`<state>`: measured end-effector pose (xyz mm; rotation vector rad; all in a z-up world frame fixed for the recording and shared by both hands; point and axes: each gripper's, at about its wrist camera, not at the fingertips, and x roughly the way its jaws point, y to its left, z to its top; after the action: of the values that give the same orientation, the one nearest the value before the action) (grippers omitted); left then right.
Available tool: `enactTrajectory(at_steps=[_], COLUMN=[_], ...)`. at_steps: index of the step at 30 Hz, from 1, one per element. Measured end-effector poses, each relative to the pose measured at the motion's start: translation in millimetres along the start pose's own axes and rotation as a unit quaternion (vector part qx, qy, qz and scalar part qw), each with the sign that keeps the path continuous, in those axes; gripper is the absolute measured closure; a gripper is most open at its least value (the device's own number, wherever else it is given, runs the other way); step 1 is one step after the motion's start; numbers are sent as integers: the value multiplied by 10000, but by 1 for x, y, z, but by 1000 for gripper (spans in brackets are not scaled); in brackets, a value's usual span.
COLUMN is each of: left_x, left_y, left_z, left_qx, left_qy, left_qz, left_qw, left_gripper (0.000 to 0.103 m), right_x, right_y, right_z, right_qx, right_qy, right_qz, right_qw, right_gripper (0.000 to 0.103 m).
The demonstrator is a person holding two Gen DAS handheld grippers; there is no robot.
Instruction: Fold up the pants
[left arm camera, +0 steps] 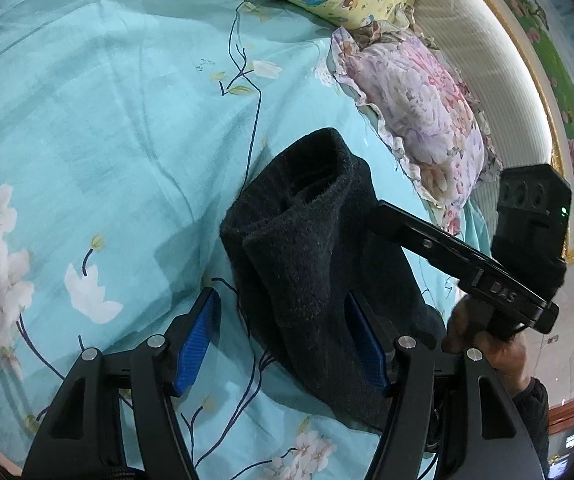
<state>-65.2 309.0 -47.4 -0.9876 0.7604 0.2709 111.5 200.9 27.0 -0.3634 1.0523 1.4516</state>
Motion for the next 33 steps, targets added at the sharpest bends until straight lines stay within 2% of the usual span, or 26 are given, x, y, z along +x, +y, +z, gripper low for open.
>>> enactTrajectory(at_steps=[5,8,9,10,12,16,22,33], left_x=[2,5,5,6,9,6,-14,-45], left_y=[0,-3,-4,-5,-4,-7,-39,-115], left_z=[2,3,4,4,6,8,4,-16], left_qx=[-19,90,135,184,259,340,735,1433], left_qy=[-39,-99,-124,-145,-119,-136,-362,-524], left_qz=[38,132,190,258,276,147,63,-468], left_qw=[10000,9998,9997,9994,9992,9992,9966,9872], left_gripper=[38,42,48,59,69,80,82,83], right_x=[19,26,27,28,27,16,-23,-113], right_y=[-3,-3,-2,-2,0,3,11,13], right_z=[7,11,11,12,11,8,0,-27], right_qx=[-83,-141,-152,-171,-203,-230,-154,155], right_qy=[196,270,284,282,270,132,-321,-1240], right_qz=[62,146,176,198,251,286,324,361], right_qw=[9998,9994,9993,9993,9991,9992,9988,9915], right_gripper=[50,50,53,57,70,78,79,80])
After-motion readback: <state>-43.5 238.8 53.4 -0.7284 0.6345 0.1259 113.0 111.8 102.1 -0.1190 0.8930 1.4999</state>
